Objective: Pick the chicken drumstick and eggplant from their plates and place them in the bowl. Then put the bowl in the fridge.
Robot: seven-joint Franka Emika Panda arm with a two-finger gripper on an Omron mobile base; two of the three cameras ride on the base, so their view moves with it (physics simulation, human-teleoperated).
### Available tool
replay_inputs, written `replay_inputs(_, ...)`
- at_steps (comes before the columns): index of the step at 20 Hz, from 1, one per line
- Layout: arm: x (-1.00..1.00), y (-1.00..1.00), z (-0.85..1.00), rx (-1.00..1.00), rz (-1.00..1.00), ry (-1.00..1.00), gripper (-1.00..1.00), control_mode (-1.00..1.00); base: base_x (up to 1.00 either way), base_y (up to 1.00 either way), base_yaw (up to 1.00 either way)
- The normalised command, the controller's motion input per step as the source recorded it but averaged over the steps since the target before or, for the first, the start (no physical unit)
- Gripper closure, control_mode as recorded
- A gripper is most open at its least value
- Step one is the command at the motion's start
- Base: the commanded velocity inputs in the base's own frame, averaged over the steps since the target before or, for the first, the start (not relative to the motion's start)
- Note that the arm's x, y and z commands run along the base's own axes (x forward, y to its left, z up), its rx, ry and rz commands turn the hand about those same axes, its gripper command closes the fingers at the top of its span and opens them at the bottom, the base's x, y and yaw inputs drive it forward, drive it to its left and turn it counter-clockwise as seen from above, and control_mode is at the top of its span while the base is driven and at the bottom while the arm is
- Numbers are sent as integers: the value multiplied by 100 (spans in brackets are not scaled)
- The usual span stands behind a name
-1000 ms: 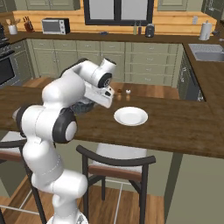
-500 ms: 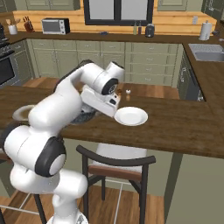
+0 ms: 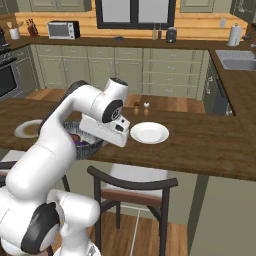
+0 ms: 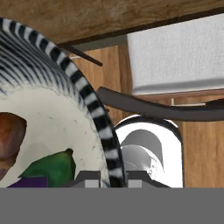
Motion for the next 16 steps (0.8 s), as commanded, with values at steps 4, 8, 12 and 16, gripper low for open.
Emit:
replay_inputs(4, -59, 2, -8, 0, -10, -22, 100, -100, 0, 0, 0)
replay_inputs(8, -24, 0, -1, -2, -6, -15, 100, -100, 0, 0, 0)
replay_inputs(12, 0, -9, 0, 0, -3, 0, 100, -100, 0, 0, 0)
replay_inputs(16, 0, 0, 0, 0, 0, 0, 100, -100, 0, 0, 0)
